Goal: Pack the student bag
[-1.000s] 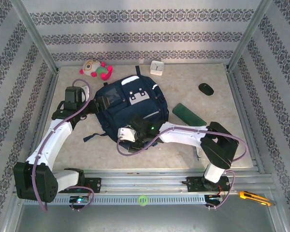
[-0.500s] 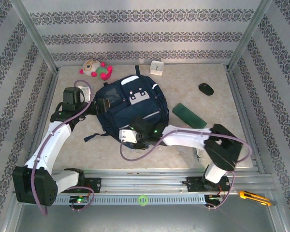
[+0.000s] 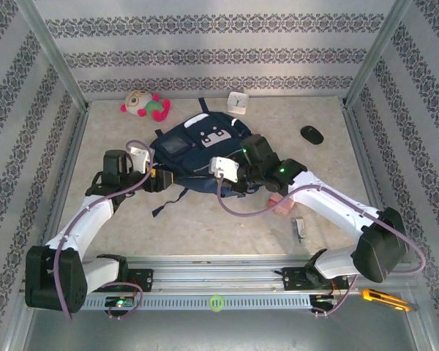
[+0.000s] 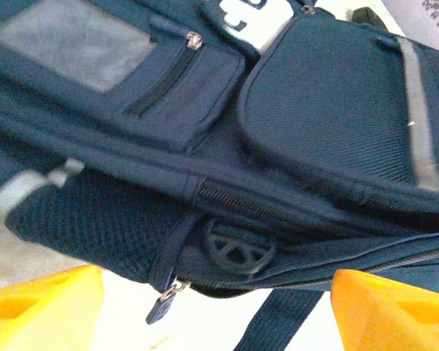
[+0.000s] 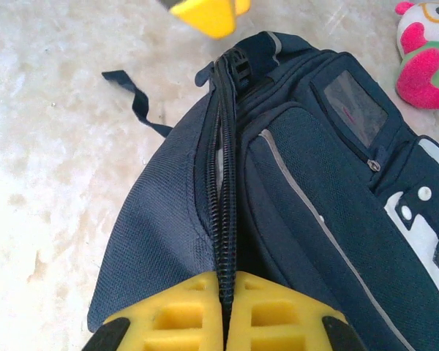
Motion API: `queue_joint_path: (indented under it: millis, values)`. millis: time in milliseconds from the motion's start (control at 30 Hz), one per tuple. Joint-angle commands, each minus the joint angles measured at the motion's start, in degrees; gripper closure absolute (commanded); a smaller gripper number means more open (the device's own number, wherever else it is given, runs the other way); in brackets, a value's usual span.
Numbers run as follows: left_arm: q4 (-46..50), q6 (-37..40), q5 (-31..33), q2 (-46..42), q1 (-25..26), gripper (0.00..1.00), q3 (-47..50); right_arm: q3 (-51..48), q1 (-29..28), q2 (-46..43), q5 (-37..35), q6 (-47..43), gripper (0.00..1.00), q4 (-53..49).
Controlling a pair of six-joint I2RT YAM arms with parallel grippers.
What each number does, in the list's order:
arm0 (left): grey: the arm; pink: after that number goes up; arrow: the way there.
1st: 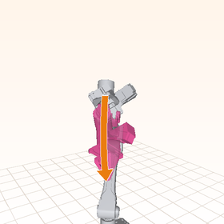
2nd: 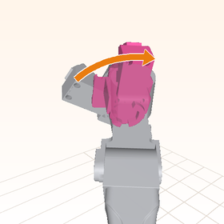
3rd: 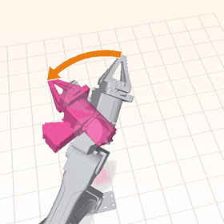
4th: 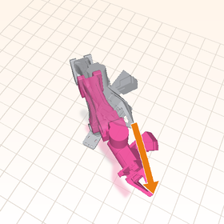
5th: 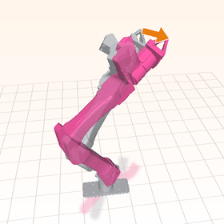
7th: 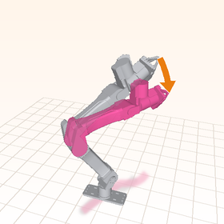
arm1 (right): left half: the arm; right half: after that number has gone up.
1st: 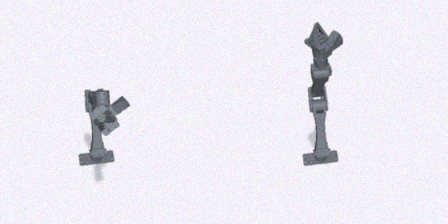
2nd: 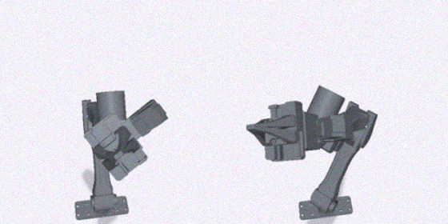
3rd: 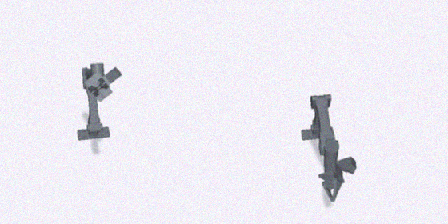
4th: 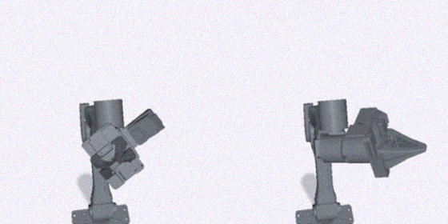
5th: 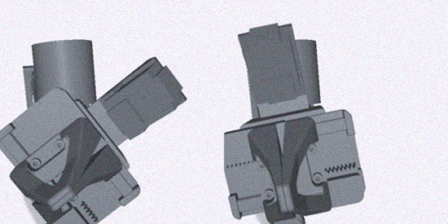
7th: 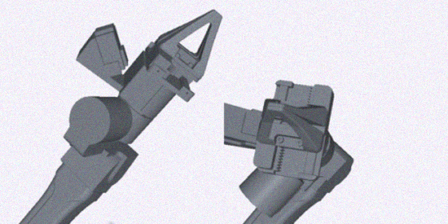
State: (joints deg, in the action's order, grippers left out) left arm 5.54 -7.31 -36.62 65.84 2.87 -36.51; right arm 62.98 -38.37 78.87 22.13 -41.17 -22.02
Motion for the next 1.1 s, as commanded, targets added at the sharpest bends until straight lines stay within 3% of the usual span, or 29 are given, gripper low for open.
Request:
queue_joint_path:
  millis: [0, 100, 233, 533, 933, 1067]
  values:
    - [-14.75, -7.38, -3.52, 0.25, -0.5, 0.25, 4.28, 4.32, 2.31, -0.38, 5.77, -2.36, 1.0, 2.61]
    - [-19.73, -5.88, -0.44, -0.41, -0.11, 0.29, 7.42, 5.3, 3.5, -0.33, 7.13, -3.08, 1.0, 1.83]
    - [-17.19, -1.96, 3.39, 0.55, 0.66, 0.28, 7.42, 6.05, 4.18, 0.03, 8.32, -3.44, 1.0, 1.41]
    - [-12.02, 1.32, 1.61, 4.51, 2.98, 0.35, 3.38, 8.83, 5.51, 0.23, 11.65, -2.33, 1.0, 1.39]
    - [-13.13, -0.42, 0.07, 3.44, 3.19, 0.38, 4.63, 12.69, 9.8, 1.73, 18.58, -2.67, 1.0, 0.53]
    - [-15.11, -0.32, -0.56, 5.3, 3.26, 0.47, 3.93, 13.13, 10.24, 1.88, 19.86, -2.56, 1.0, 0.15]
